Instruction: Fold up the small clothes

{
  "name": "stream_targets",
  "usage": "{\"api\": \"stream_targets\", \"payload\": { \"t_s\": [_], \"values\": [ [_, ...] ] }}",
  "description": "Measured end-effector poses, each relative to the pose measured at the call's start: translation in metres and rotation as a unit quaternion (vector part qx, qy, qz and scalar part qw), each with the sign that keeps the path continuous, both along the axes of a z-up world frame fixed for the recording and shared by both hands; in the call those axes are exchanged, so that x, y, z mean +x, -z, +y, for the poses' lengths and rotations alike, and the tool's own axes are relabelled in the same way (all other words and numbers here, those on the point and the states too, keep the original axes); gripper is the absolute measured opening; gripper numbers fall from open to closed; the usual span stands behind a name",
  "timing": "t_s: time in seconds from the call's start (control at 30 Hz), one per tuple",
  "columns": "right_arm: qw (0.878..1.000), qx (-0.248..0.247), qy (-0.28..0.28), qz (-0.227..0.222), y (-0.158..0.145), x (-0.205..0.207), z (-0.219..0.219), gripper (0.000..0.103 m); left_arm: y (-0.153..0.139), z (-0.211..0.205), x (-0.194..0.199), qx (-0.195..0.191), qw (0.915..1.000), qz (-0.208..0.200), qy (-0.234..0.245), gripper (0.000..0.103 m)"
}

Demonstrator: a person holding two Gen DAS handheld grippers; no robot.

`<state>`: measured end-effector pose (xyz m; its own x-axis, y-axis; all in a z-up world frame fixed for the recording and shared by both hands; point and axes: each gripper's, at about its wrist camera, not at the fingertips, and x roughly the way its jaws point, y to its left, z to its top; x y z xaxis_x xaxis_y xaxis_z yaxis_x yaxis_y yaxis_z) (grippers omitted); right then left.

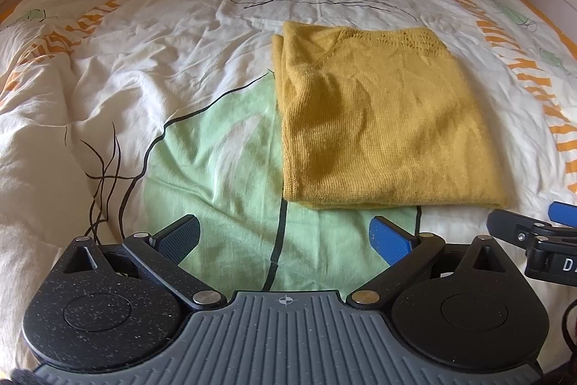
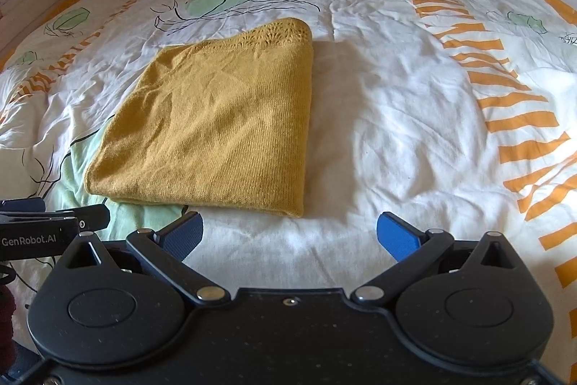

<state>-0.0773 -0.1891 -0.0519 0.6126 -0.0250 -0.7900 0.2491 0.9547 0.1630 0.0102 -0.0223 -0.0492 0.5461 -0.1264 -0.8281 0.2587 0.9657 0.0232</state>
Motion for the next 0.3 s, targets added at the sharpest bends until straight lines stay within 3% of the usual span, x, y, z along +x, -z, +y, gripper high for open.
{"api": "stream_targets", "payload": {
  "t_s": [0.3],
  "values": [
    [1.000, 0.000, -0.001, 0.002, 0.0005, 0.0007, 0.0000, 0.102, 0.0010, 0.0002, -0.0002, 0.004, 1.0000, 0.000, -0.001, 0.101]
  ]
}}
